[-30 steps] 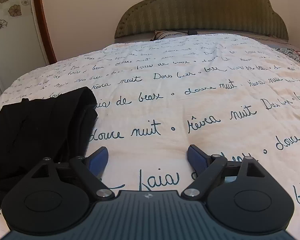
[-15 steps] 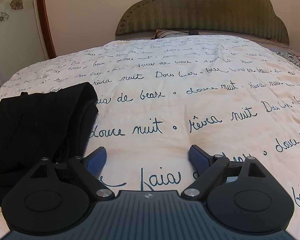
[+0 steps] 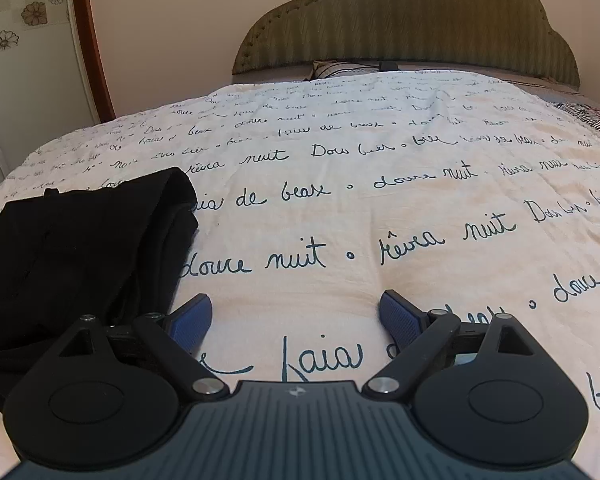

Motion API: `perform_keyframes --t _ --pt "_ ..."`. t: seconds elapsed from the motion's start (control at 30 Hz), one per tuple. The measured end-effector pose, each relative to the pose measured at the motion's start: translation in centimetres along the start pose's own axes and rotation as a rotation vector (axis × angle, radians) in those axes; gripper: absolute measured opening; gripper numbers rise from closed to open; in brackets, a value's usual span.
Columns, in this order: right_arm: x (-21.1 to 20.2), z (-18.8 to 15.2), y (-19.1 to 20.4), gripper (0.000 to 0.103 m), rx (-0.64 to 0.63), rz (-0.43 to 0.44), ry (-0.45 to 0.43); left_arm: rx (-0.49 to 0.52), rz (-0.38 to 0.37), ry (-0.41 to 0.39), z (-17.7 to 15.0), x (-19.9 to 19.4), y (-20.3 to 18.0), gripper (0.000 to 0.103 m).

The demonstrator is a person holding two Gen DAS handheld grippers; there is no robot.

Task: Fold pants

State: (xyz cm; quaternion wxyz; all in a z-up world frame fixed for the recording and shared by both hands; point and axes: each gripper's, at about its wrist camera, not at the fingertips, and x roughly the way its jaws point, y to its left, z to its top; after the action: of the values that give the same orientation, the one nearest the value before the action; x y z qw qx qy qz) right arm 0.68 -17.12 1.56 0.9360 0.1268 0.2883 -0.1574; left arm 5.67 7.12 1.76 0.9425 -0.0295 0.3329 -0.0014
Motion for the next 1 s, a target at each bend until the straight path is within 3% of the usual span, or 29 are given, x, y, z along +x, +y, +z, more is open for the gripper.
perform_keyframes --t 0.23,0.3,0.4,0.57,0.8,1.0 --pt "0.2 0.2 -0.3 0.093 0.019 0.018 -0.004 0.019 0.049 -0.011 0.0 -1.8 -0.6 0.101" --pt "0.2 0.1 -0.2 0.093 0.014 0.014 -0.004 -0.009 0.064 -0.036 -0.3 -3.7 -0.2 0.101" --pt "0.2 0.1 -0.3 0.093 0.017 0.016 -0.004 -0.072 0.027 -0.077 -0.9 -7.1 1.0 0.102" --pt "0.1 0.1 -0.3 0.093 0.022 0.02 -0.008 -0.093 0.051 -0.108 -2.0 -11.3 3.1 0.103" --pt "0.1 0.1 -0.2 0.093 0.018 0.017 -0.006 -0.197 0.089 -0.114 -2.9 -13.5 6.2 0.102" --pt "0.0 0.1 -0.3 0.093 0.022 0.021 -0.007 -0.225 0.104 -0.13 -2.7 -14.5 7.2 0.102"
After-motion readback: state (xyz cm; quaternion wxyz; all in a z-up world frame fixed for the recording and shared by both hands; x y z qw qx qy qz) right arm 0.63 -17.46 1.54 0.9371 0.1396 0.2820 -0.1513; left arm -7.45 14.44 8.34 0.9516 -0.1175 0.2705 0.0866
